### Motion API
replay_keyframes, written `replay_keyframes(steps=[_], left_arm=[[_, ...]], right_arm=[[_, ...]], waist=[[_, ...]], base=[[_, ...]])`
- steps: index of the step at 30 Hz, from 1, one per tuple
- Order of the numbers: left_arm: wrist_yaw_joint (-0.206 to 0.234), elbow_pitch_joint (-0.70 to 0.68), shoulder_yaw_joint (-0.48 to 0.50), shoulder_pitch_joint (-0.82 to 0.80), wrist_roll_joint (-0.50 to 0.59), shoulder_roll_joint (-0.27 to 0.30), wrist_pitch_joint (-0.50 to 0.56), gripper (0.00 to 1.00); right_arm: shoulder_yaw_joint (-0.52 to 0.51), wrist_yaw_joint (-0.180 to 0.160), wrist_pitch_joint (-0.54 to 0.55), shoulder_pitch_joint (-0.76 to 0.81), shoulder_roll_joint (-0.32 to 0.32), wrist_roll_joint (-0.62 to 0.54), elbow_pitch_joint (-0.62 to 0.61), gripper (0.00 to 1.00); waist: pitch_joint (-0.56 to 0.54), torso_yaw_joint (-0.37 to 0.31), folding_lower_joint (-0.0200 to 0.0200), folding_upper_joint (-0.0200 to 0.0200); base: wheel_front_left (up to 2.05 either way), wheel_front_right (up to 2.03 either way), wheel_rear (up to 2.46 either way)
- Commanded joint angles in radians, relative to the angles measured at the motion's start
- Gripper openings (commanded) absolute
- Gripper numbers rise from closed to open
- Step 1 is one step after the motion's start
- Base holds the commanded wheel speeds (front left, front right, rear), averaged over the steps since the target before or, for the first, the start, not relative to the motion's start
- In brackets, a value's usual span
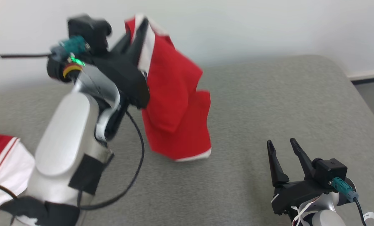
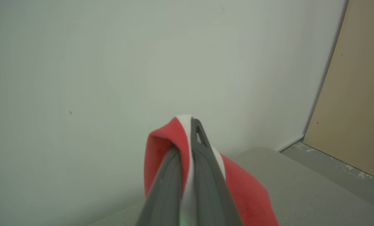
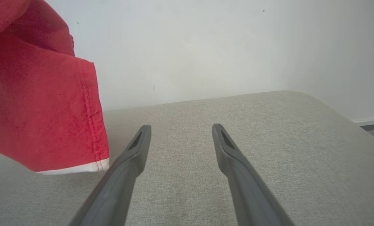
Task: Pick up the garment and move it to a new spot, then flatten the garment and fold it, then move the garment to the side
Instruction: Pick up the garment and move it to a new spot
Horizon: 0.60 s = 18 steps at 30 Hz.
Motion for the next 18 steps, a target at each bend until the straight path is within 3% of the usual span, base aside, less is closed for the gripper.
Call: replay_keyframes(steps=[1, 10, 12, 13, 14, 18], left_arm=[[0.012, 0.012, -0.015, 0.047, 0.019, 0.003, -0.007, 0.0], [0.027, 0.138, -0.09, 0.219, 0.044, -0.012, -0.018, 0.0], [0.036, 0.173, -0.099, 0.254, 0.041, -0.025, -0.03, 0.37], [0.038, 0.189, -0.107, 0.271, 0.039, -0.033, -0.035, 0.8], [0.038, 0.199, -0.11, 0.284, 0.031, -0.039, -0.042, 1.0], [0.026, 0.214, -0.102, 0.338, -0.024, -0.064, -0.084, 1.0]], right_arm=[[0.004, -0.002, 0.002, 0.013, 0.002, 0.004, -0.005, 1.0], [0.031, -0.002, -0.002, 0.009, 0.002, 0.024, -0.005, 1.0], [0.036, -0.002, -0.003, 0.003, 0.002, 0.026, -0.001, 1.0], [0.038, -0.002, -0.002, 0.001, 0.001, 0.026, 0.0, 1.0], [0.04, -0.002, -0.002, -0.001, 0.002, 0.026, 0.001, 1.0], [0.037, -0.002, -0.002, -0.004, 0.001, 0.025, 0.006, 1.0]], waist=[[0.04, -0.093, 0.0, 0.0001], [0.078, -0.105, 0.0, 0.0001], [0.081, -0.092, 0.0, 0.0001], [0.081, -0.085, 0.0, 0.0001], [0.081, -0.077, 0.0, 0.0001], [0.069, -0.041, 0.0, 0.0001]], base=[[0.0, 0.0, 0.0], [0.0, 0.0, 0.0], [0.0, 0.0, 0.0], [0.0, 0.0, 0.0], [0.0, 0.0, 0.0], [0.0, 0.0, 0.0]])
